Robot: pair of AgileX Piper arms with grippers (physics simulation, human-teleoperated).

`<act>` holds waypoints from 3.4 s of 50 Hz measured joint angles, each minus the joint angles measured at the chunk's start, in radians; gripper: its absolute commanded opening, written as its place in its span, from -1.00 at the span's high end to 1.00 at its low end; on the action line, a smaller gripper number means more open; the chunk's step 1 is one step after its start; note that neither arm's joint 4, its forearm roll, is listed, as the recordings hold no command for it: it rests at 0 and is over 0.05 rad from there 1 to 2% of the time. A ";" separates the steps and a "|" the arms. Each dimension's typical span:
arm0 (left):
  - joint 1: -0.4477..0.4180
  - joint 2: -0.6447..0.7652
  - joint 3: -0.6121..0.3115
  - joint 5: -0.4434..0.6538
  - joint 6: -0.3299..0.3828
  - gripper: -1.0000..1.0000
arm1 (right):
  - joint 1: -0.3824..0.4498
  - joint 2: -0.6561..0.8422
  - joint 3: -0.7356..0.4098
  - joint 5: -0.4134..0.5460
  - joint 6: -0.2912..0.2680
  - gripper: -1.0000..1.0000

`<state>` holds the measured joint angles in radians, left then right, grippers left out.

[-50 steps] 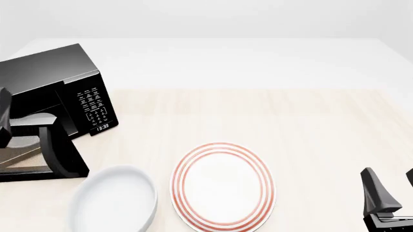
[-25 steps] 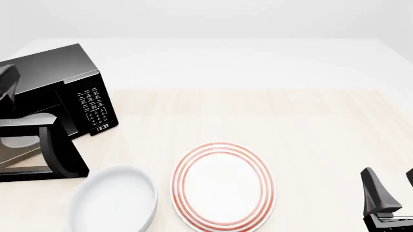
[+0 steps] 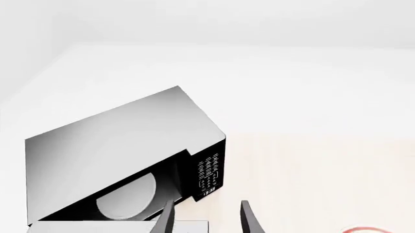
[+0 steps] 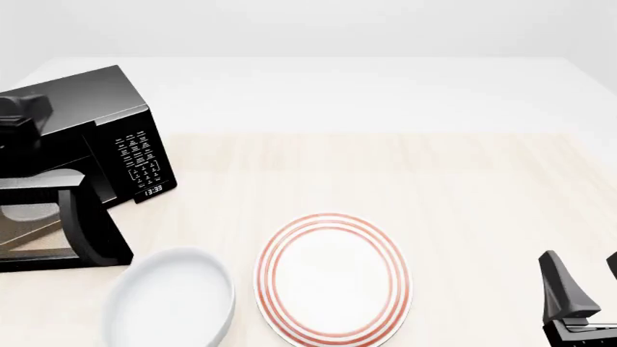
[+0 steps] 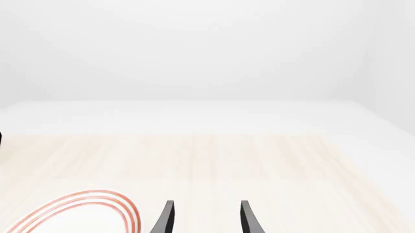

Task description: Open the microwave.

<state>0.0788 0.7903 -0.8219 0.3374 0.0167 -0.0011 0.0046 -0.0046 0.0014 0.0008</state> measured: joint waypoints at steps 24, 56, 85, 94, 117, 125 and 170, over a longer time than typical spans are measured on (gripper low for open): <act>0.003 0.162 -0.121 0.122 0.017 -1.00 | 0.000 0.000 0.000 0.000 0.000 -1.00; 0.076 0.367 -0.213 0.172 0.073 -1.00 | 0.000 0.000 0.000 0.000 0.000 -1.00; 0.162 0.482 -0.213 0.124 0.111 -1.00 | 0.000 0.000 0.000 0.000 0.000 -1.00; 0.182 0.518 -0.213 0.103 0.115 -1.00 | 0.000 0.000 0.000 0.000 0.000 -1.00; 0.211 0.567 -0.171 0.064 0.120 -1.00 | 0.000 0.000 0.000 0.000 0.000 -1.00; 0.215 0.579 -0.164 0.053 0.120 -1.00 | 0.000 0.000 0.000 0.000 0.000 -1.00; 0.223 0.545 -0.086 0.040 0.105 -1.00 | 0.000 0.000 0.000 0.000 0.000 -1.00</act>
<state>0.3020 1.3349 -0.9083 0.3775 0.1217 -0.0007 0.0047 -0.0049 0.0016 0.0009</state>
